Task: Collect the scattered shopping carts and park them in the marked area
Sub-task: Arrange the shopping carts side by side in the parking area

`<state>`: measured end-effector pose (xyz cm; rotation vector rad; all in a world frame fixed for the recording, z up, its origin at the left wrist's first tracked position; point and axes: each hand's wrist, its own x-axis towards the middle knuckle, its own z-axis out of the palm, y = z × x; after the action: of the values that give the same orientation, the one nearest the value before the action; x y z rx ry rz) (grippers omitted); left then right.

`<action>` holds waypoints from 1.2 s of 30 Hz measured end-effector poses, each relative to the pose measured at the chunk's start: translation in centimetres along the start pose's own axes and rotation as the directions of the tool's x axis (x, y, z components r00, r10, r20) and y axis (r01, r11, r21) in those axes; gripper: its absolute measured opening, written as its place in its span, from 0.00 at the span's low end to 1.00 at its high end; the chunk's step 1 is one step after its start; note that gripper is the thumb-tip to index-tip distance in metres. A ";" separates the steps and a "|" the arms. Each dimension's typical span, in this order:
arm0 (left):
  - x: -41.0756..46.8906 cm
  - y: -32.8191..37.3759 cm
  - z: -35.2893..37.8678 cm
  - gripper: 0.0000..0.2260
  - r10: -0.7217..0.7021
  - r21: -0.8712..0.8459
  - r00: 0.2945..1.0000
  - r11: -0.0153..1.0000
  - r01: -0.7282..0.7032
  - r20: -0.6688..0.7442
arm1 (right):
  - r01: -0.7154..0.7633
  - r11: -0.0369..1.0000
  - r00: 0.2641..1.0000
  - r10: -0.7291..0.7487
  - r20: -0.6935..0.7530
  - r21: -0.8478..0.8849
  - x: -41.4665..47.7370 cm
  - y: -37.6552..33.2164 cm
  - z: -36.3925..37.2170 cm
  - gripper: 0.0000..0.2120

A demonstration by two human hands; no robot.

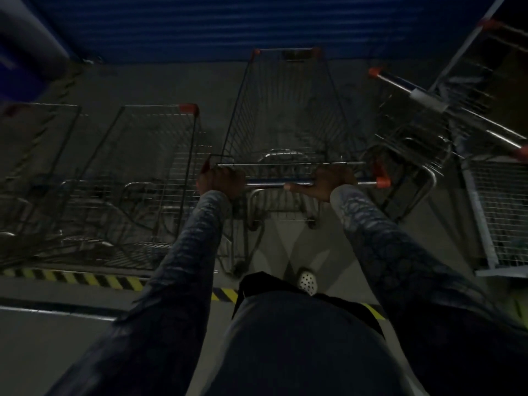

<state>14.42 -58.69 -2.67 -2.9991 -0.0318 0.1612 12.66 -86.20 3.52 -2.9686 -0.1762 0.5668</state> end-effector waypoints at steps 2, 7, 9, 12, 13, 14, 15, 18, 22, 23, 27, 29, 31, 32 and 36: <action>-1.6 -0.6 0.3 0.34 -0.014 -0.004 1.000 1.000 0.014 0.015 | 0.004 1.000 1.000 -0.004 -0.004 -0.009 -1.4 -0.6 0.9 0.53; -6.0 -1.6 0.0 0.30 -0.003 -0.033 0.997 0.999 0.005 0.076 | -0.034 0.999 0.999 0.033 -0.029 -0.025 -4.7 -2.4 3.3 0.58; -8.0 -2.1 0.0 0.29 -0.021 -0.074 0.996 0.997 0.028 0.092 | -0.039 0.998 0.997 0.037 -0.062 -0.042 -6.5 -2.9 4.4 0.57; -11.2 -2.6 -0.2 0.26 -0.019 -0.068 0.989 0.997 0.029 0.148 | -0.046 0.997 0.995 0.041 -0.091 -0.059 -9.4 -3.7 5.7 0.56; -12.2 -2.7 -0.4 0.26 -0.011 -0.051 0.987 0.998 0.020 0.158 | -0.052 0.997 0.996 0.047 -0.080 -0.055 -10.2 -4.0 6.1 0.57; -13.2 -2.8 -0.4 0.26 -0.008 -0.052 0.987 0.998 0.017 0.158 | -0.060 0.997 0.996 0.056 -0.068 -0.050 -10.9 -4.2 6.6 0.58; -14.1 -3.0 -0.6 0.26 -0.014 -0.054 0.987 0.998 0.024 0.162 | -0.069 0.996 0.996 0.066 -0.059 -0.048 -11.6 -4.5 7.0 0.60; -16.5 -3.6 -0.7 0.26 0.026 -0.033 0.985 0.999 -0.020 0.173 | -0.083 0.996 0.995 0.081 -0.060 -0.036 -13.7 -5.2 8.1 0.60; -19.0 -4.0 -0.2 0.27 0.051 -0.010 0.985 0.999 -0.050 0.167 | -0.055 0.996 0.996 0.050 -0.073 -0.064 -16.5 -5.8 8.7 0.55; -19.4 -4.0 0.0 0.28 0.044 -0.008 0.986 0.999 -0.043 0.163 | -0.049 0.997 0.996 0.044 -0.076 -0.066 -17.1 -5.8 8.9 0.55; -20.3 -3.8 1.5 0.26 -0.034 -0.091 0.986 0.995 0.049 0.166 | -0.005 0.998 0.999 0.002 -0.052 -0.064 -18.9 -5.5 9.2 0.49; -20.8 -3.1 1.8 0.23 -0.054 -0.147 0.986 0.986 0.078 0.158 | 0.001 1.000 0.999 -0.002 -0.038 -0.031 -19.5 -5.4 9.3 0.51; -22.0 -1.9 1.8 0.23 -0.038 -0.161 0.987 0.985 0.063 0.154 | -0.001 1.000 0.999 0.001 -0.035 -0.023 -20.0 -5.2 9.4 0.53; -22.6 -1.5 1.7 0.25 -0.040 -0.164 0.990 0.985 0.062 0.136 | -0.002 1.000 1.000 0.002 -0.028 -0.025 -20.3 -5.2 9.5 0.53; -24.6 -0.2 1.7 0.30 -0.035 -0.168 0.997 0.985 0.046 0.070 | -0.007 1.000 1.000 0.007 -0.008 0.001 -20.8 -4.9 9.8 0.53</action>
<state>-10.18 -58.92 -1.72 -3.1586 -0.1197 0.2666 -10.63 -83.30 2.63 -2.9710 -0.1645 0.5553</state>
